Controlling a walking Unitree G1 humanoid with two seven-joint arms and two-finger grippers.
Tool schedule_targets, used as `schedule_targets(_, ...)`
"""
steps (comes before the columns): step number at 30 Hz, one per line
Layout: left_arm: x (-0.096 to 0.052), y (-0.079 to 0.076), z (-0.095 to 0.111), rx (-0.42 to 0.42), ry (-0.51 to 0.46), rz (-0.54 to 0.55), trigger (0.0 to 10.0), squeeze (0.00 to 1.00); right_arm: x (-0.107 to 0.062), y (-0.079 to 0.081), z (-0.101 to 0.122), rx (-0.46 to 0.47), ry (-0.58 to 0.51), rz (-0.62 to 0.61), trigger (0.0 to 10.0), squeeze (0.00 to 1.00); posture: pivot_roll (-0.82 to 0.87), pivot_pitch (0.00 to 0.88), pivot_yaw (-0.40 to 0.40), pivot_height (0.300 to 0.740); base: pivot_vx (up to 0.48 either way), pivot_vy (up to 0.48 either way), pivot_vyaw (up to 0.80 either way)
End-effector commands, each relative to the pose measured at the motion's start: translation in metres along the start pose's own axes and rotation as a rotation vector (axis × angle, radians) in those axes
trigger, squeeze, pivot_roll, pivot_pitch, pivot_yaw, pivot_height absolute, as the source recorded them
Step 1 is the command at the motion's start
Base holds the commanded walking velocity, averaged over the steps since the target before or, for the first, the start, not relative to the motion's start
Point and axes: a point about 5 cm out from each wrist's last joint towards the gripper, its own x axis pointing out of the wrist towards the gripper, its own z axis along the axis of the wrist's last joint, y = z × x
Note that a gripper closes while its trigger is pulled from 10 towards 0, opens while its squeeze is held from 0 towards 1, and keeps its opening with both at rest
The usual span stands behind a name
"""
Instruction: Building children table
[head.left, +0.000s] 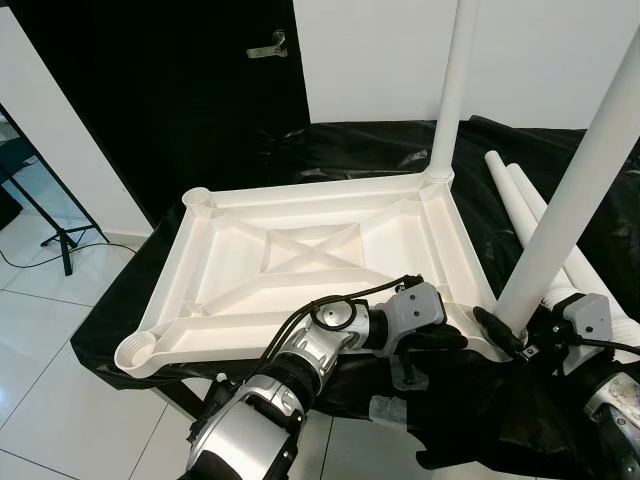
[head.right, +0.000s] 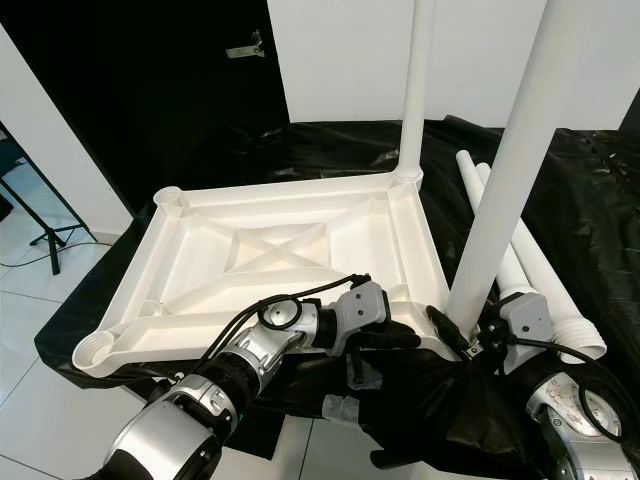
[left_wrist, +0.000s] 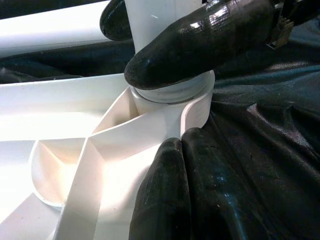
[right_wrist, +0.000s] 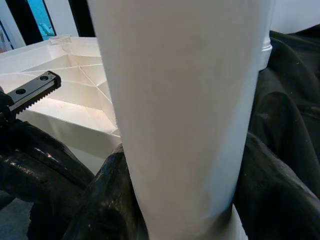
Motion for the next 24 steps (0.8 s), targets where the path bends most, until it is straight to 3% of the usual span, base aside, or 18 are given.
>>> schedule_targets(1,-0.003,-0.035,-0.062,-0.202,0.238,-0.014,10.0,0.00,-0.002,0.018,-0.014,0.082,0.056,0.031,0.0,0.00,0.01,0.000,0.093,0.740,0.000,0.000,0.00)
schedule_targets(5,-0.003,-0.035,-0.063,-0.204,0.238,-0.013,10.0,0.00,0.001,0.028,-0.016,0.133,0.032,-0.064,0.0,0.00,0.01,0.000,0.091,0.740,0.000,0.000,0.00)
schedule_targets(6,-0.003,-0.035,-0.062,-0.206,0.235,-0.012,10.0,0.00,0.006,0.040,-0.015,0.167,-0.019,-0.271,0.0,0.00,0.02,0.000,0.089,0.740,0.000,0.000,0.00)
schedule_targets(7,-0.002,-0.036,-0.062,-0.207,0.234,-0.011,10.0,0.00,0.007,0.044,-0.013,0.179,-0.036,-0.345,0.0,0.00,0.02,0.000,0.089,0.740,0.000,0.000,0.00)
schedule_targets(20,-0.003,-0.036,-0.063,-0.207,0.239,-0.014,10.0,0.00,0.004,0.033,-0.009,0.147,-0.061,-0.613,0.0,0.00,0.01,0.000,0.085,0.740,0.000,0.000,0.00)
schedule_targets(21,-0.002,-0.036,-0.062,-0.216,0.230,-0.018,10.0,0.00,0.007,0.035,-0.008,0.139,-0.054,-0.628,3.2,0.00,0.02,0.000,0.083,0.740,0.000,0.000,0.00)
schedule_targets(22,-0.002,-0.036,-0.062,-0.216,0.230,-0.018,10.0,0.00,0.007,0.035,-0.008,0.139,-0.054,-0.628,3.2,0.00,0.02,0.000,0.083,0.740,0.000,0.000,0.00)
schedule_targets(23,0.000,-0.035,-0.058,-0.245,0.197,-0.035,10.0,0.08,0.011,0.038,-0.008,0.131,-0.047,-0.641,10.0,0.00,0.02,0.000,0.081,0.740,0.000,0.000,0.00)
schedule_targets(24,0.000,-0.033,-0.055,-0.273,0.156,-0.034,10.0,1.00,0.012,0.039,-0.008,0.128,-0.047,-0.639,10.0,0.00,0.02,0.000,0.082,0.740,0.000,0.000,0.00)
